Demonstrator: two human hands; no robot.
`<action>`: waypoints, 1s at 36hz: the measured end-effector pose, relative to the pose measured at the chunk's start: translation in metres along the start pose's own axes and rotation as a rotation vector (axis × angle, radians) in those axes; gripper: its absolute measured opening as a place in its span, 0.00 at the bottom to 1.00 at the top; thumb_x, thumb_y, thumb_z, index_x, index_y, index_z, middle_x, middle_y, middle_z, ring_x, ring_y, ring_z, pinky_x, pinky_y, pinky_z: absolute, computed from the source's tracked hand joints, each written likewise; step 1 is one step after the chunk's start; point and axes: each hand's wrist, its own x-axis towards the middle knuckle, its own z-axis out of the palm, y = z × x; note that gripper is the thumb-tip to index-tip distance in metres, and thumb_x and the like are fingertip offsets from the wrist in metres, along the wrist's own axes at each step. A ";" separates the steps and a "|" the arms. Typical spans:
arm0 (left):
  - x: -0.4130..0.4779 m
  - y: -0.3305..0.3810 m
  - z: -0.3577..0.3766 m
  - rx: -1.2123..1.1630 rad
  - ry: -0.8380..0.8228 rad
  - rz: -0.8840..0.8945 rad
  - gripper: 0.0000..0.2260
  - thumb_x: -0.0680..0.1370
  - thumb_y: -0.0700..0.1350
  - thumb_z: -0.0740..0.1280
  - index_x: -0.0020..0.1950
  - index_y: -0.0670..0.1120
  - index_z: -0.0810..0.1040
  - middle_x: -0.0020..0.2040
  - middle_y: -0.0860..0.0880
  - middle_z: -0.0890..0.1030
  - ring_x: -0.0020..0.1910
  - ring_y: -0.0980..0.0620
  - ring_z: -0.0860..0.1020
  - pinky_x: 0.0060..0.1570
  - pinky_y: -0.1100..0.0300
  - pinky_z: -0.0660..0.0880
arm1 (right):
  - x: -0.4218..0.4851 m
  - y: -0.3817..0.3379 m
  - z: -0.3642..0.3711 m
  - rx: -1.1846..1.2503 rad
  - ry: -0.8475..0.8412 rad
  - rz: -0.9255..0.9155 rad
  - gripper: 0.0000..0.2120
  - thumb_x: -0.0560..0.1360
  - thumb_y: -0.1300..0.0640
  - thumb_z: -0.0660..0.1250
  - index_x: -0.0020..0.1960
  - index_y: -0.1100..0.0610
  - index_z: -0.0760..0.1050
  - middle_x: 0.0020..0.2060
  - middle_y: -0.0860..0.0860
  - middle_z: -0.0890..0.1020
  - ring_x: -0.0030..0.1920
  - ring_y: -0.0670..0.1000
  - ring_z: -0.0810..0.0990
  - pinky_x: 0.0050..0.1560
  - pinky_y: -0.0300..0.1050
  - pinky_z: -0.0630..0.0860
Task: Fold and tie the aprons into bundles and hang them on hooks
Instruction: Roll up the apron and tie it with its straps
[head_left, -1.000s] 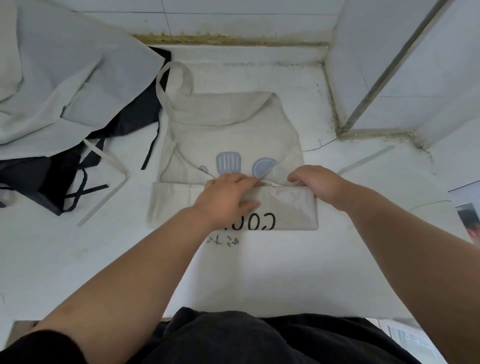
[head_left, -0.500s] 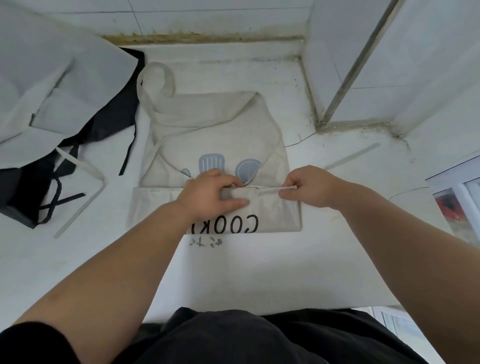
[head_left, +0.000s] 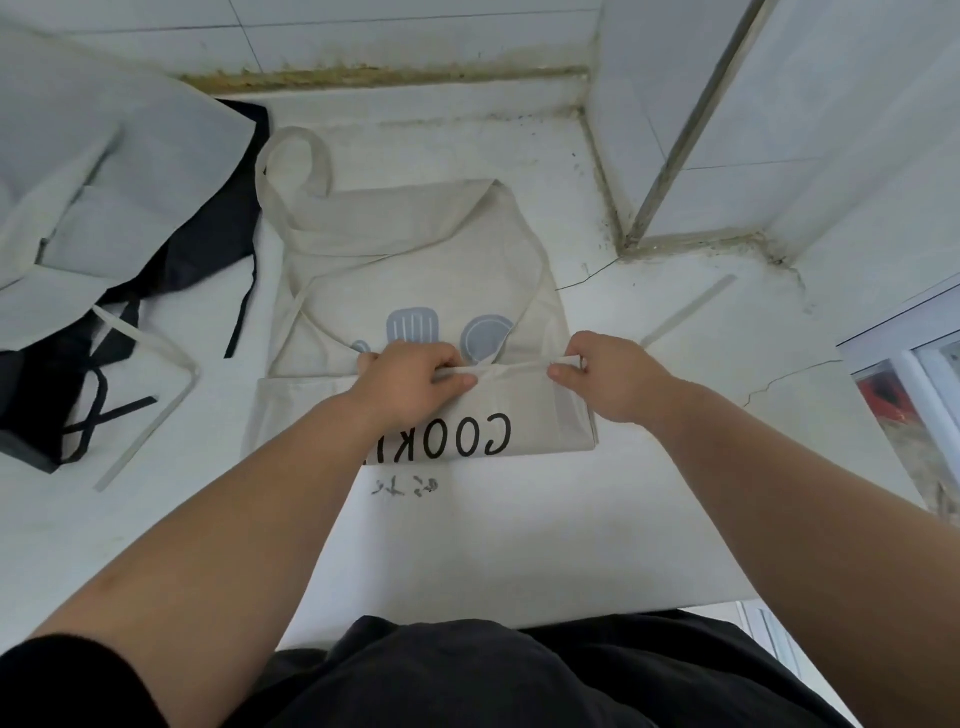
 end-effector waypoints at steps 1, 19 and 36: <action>-0.002 -0.001 0.000 0.001 0.029 -0.008 0.10 0.79 0.59 0.61 0.47 0.54 0.74 0.42 0.55 0.78 0.49 0.53 0.72 0.50 0.55 0.58 | 0.001 0.000 0.002 -0.003 0.008 0.017 0.17 0.80 0.48 0.60 0.61 0.59 0.70 0.50 0.55 0.76 0.54 0.56 0.74 0.49 0.45 0.67; -0.053 -0.086 -0.029 0.160 0.128 -0.506 0.29 0.79 0.64 0.47 0.75 0.51 0.57 0.77 0.46 0.58 0.73 0.40 0.59 0.67 0.42 0.60 | 0.006 -0.066 0.029 -0.252 -0.064 0.083 0.30 0.69 0.31 0.62 0.57 0.54 0.68 0.49 0.51 0.70 0.48 0.54 0.71 0.46 0.47 0.69; -0.099 -0.118 -0.024 0.100 0.580 -0.339 0.20 0.78 0.50 0.57 0.66 0.43 0.75 0.67 0.41 0.73 0.64 0.36 0.69 0.60 0.41 0.66 | 0.006 -0.084 0.045 -0.433 0.027 -0.107 0.24 0.76 0.40 0.61 0.66 0.52 0.66 0.62 0.54 0.71 0.61 0.56 0.72 0.58 0.49 0.66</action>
